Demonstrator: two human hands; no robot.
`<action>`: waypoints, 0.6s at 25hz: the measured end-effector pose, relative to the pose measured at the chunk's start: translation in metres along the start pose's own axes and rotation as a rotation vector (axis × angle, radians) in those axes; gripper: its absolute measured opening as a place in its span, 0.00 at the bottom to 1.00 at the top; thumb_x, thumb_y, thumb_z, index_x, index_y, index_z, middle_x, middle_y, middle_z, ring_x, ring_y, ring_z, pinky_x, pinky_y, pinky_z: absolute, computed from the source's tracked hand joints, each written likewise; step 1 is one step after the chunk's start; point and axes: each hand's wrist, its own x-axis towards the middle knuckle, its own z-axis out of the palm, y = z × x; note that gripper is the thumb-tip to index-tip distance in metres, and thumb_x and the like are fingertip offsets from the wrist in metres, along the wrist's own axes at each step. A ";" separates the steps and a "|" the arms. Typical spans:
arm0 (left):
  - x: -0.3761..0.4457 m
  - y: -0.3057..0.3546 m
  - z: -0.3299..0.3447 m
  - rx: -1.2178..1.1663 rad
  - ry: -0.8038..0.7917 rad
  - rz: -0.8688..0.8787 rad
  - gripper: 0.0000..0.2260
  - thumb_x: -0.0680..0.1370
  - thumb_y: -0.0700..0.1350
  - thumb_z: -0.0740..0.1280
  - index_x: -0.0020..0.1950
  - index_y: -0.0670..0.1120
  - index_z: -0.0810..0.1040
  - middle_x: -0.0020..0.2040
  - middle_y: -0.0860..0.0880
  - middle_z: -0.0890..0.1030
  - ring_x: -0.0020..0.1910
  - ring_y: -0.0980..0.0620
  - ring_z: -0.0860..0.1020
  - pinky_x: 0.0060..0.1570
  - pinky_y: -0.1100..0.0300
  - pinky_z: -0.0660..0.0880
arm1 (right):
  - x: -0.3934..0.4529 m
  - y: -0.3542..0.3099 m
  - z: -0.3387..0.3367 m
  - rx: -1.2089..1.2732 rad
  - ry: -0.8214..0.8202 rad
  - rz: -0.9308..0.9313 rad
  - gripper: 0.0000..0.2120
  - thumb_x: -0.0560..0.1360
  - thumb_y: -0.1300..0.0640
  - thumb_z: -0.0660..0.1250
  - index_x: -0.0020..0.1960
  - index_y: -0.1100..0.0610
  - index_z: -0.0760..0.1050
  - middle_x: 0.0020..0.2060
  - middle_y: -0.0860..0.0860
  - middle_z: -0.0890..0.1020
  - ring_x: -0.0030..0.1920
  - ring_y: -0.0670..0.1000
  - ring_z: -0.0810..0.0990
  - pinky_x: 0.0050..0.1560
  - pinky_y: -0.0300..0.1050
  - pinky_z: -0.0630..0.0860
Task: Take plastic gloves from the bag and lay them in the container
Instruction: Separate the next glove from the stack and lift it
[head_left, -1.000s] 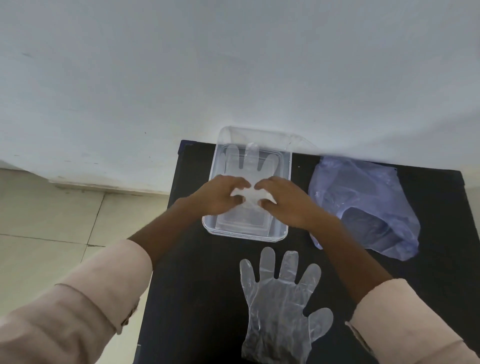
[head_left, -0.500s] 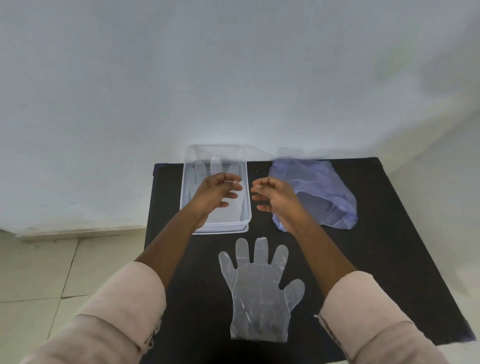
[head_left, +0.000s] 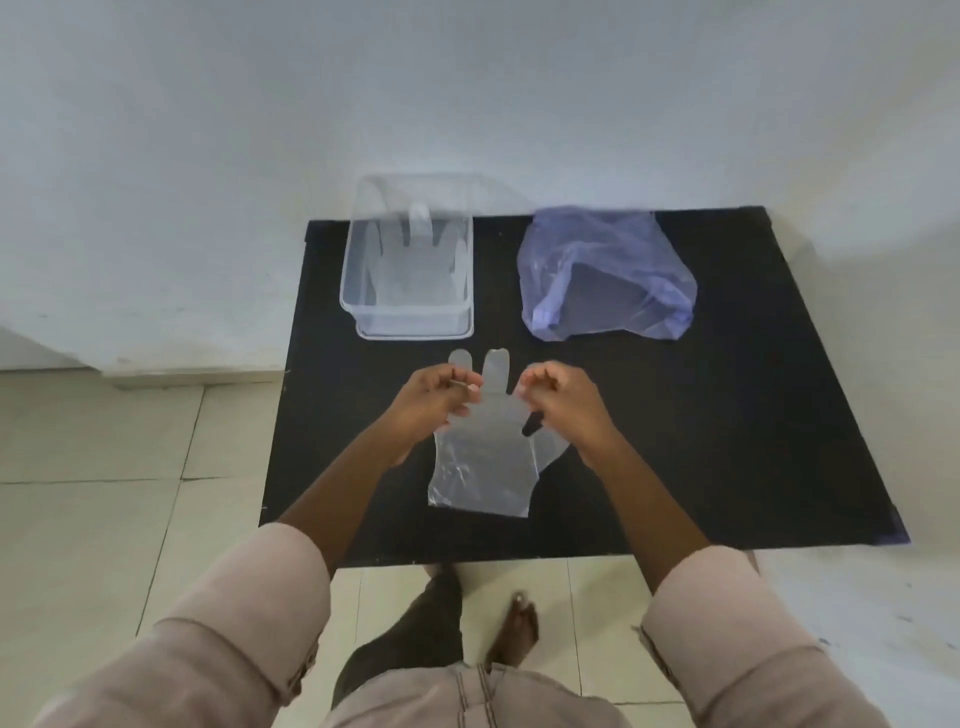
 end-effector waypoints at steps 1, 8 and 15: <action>-0.008 -0.016 0.005 0.029 -0.001 -0.021 0.09 0.79 0.40 0.65 0.57 0.43 0.80 0.51 0.46 0.82 0.45 0.54 0.79 0.44 0.63 0.74 | -0.010 0.022 0.000 -0.151 0.004 0.052 0.02 0.73 0.57 0.68 0.43 0.55 0.78 0.39 0.52 0.82 0.39 0.51 0.81 0.39 0.45 0.77; -0.034 -0.108 0.008 0.087 0.157 -0.194 0.05 0.78 0.40 0.66 0.50 0.46 0.81 0.48 0.45 0.83 0.46 0.49 0.79 0.40 0.62 0.73 | -0.041 0.111 0.041 -0.456 -0.039 0.394 0.18 0.70 0.42 0.68 0.41 0.58 0.78 0.38 0.55 0.83 0.37 0.56 0.82 0.39 0.45 0.76; -0.046 -0.158 0.010 0.456 0.250 -0.047 0.23 0.70 0.38 0.75 0.62 0.49 0.75 0.58 0.46 0.76 0.54 0.47 0.77 0.54 0.50 0.78 | -0.049 0.092 0.057 0.330 0.065 0.588 0.06 0.69 0.62 0.67 0.34 0.60 0.76 0.27 0.52 0.80 0.22 0.47 0.67 0.22 0.37 0.60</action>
